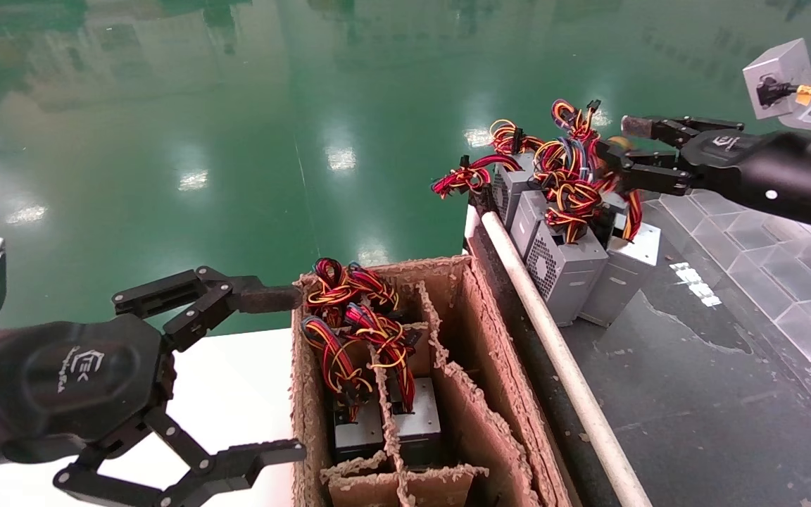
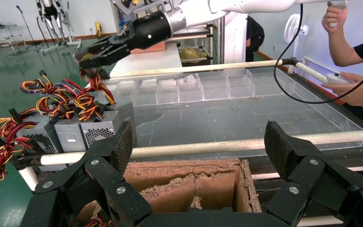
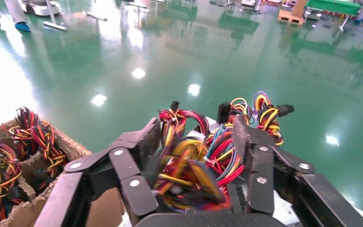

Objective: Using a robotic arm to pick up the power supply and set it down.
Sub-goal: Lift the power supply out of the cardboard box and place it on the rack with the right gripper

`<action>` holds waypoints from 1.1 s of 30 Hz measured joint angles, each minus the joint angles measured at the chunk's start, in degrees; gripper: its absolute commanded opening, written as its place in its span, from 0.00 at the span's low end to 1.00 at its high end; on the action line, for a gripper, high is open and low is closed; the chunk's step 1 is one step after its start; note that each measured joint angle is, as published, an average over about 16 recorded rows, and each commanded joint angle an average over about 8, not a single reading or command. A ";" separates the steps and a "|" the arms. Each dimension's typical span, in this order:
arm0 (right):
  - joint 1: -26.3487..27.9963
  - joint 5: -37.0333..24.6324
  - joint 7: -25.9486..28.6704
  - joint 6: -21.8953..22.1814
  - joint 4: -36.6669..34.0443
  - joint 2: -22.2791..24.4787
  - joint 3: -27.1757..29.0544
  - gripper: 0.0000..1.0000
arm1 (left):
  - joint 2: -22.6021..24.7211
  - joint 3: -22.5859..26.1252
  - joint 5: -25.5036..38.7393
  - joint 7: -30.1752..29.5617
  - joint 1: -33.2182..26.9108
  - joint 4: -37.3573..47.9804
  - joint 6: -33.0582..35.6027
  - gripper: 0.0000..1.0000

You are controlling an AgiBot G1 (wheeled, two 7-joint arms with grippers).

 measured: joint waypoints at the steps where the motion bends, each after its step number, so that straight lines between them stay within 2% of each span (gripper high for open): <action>1: -0.08 0.26 -0.22 -0.11 -0.03 0.07 0.18 1.00 | 0.00 0.00 0.00 0.00 0.00 0.00 0.00 1.00; 7: -0.96 2.62 -1.72 -1.49 -0.25 0.63 1.81 1.00 | 0.00 0.01 -0.01 0.01 0.00 0.00 0.00 1.00; 18: -3.94 7.86 -2.59 -7.64 1.05 2.38 5.15 1.00 | -0.01 0.03 -0.02 0.02 -0.01 0.01 -0.01 1.00; 23: -6.11 9.48 -1.32 -9.43 4.44 3.37 5.69 1.00 | -0.01 0.03 -0.03 0.03 -0.01 0.03 -0.02 1.00; 33: -12.07 12.73 2.70 -9.48 15.78 5.78 5.97 1.00 | -0.01 0.05 -0.03 0.04 -0.02 0.05 -0.01 1.00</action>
